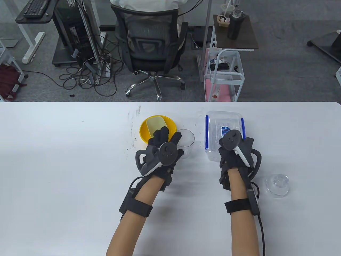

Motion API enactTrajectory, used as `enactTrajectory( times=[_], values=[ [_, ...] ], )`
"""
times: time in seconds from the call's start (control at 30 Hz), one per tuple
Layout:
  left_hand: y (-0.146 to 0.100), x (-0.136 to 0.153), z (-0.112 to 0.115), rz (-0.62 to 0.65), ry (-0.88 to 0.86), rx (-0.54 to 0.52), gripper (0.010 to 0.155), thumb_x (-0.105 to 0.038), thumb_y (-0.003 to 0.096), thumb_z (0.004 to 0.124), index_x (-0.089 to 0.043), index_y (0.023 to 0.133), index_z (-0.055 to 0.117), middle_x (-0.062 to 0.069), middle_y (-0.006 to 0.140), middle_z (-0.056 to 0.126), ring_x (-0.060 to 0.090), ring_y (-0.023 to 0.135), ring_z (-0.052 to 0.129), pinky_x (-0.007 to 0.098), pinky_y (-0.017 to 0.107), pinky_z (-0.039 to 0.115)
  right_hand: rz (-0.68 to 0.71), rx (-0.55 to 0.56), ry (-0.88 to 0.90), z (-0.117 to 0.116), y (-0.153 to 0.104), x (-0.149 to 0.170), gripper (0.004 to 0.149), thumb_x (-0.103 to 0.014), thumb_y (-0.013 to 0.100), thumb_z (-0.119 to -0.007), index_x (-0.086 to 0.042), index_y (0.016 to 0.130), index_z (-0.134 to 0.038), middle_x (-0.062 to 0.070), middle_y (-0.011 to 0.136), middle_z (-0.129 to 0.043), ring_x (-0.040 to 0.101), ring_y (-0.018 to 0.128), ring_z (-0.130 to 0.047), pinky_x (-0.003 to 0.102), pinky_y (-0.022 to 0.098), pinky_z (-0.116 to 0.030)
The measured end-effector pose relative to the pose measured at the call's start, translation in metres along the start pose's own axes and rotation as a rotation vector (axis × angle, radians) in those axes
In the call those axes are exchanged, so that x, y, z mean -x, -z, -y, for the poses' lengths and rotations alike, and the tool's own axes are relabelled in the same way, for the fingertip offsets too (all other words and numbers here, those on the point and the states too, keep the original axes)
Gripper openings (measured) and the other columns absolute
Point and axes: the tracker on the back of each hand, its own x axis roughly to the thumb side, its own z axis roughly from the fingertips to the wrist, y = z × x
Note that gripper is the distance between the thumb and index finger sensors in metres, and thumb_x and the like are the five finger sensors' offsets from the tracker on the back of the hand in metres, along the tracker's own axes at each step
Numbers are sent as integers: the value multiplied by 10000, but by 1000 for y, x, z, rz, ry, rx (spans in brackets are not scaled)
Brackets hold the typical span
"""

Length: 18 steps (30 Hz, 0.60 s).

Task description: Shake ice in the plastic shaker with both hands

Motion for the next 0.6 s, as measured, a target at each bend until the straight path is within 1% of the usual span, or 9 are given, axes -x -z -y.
enactTrajectory(
  times=[0.07, 0.17, 0.23, 0.27, 0.33, 0.37, 0.43, 0.5, 0.6],
  values=[
    [-14, 7, -9, 11, -23, -16, 678, -512, 491, 809, -265, 1099, 637, 229, 1170, 432, 513, 1053, 491, 660, 728, 447, 9, 8, -13, 0, -6, 2, 755, -331, 261, -953, -268, 986, -751, 183, 1108, -595, 501, 992, -575, 626, 698, -604],
    [-38, 22, -21, 21, -19, -26, 713, -538, 498, 789, -277, 1128, 580, 232, 1182, 387, 524, 1068, 425, 684, 729, 400, 37, 34, -22, 2, -15, 9, 741, -325, 255, -957, -287, 973, -780, 178, 1083, -645, 491, 962, -630, 608, 669, -649],
    [-54, 32, -25, 21, 13, -47, 720, -582, 519, 728, -275, 1144, 545, 238, 1183, 372, 528, 1067, 417, 681, 726, 410, 38, 35, -43, 3, -22, 12, 730, -315, 255, -957, -303, 965, -788, 173, 1078, -661, 481, 955, -653, 597, 661, -671],
    [-60, 35, -25, 14, 19, -54, 720, -584, 521, 725, -272, 1145, 547, 245, 1183, 345, 535, 1065, 395, 681, 725, 405, 43, 38, -53, 3, -25, 12, 728, -306, 253, -957, -307, 962, -792, 172, 1075, -669, 478, 949, -666, 592, 655, -683],
    [-76, 45, -24, -5, 65, -40, 763, -600, 520, 719, -255, 1161, 489, 240, 1189, 291, 538, 1072, 340, 690, 728, 370, 51, 29, -88, 2, -33, 14, 751, -311, 247, -947, -334, 977, -768, 169, 1086, -651, 474, 948, -662, 578, 652, -691],
    [-82, 48, -22, -8, 89, -38, 772, -608, 519, 713, -258, 1164, 477, 236, 1191, 284, 536, 1075, 328, 693, 728, 364, 53, 13, -88, 1, -36, 16, 766, -323, 250, -934, -362, 990, -740, 165, 1093, -622, 469, 951, -639, 571, 661, -675],
    [-94, 55, -18, -4, 133, -41, 795, -622, 518, 706, -260, 1170, 433, 229, 1194, 259, 529, 1082, 302, 697, 730, 345, 65, 9, -73, 0, -43, 18, 782, -305, 243, -932, -371, 996, -731, 169, 1096, -607, 477, 952, -620, 577, 667, -656],
    [-104, 60, -13, -3, 163, -37, 819, -631, 517, 701, -256, 1174, 388, 228, 1195, 235, 528, 1085, 276, 702, 730, 327, 70, -26, -64, -2, -51, 22, 798, -310, 250, -918, -391, 1012, -694, 159, 1107, -558, 464, 967, -566, 580, 692, -613],
    [-115, 69, -6, 1, 187, -7, 829, -634, 516, 698, -257, 1174, 363, 222, 1196, 223, 523, 1087, 265, 702, 730, 321, 106, -35, -43, -4, -64, 25, 812, -298, 242, -919, -391, 1015, -691, 171, 1100, -542, 470, 954, -542, 594, 692, -584]
  ],
)
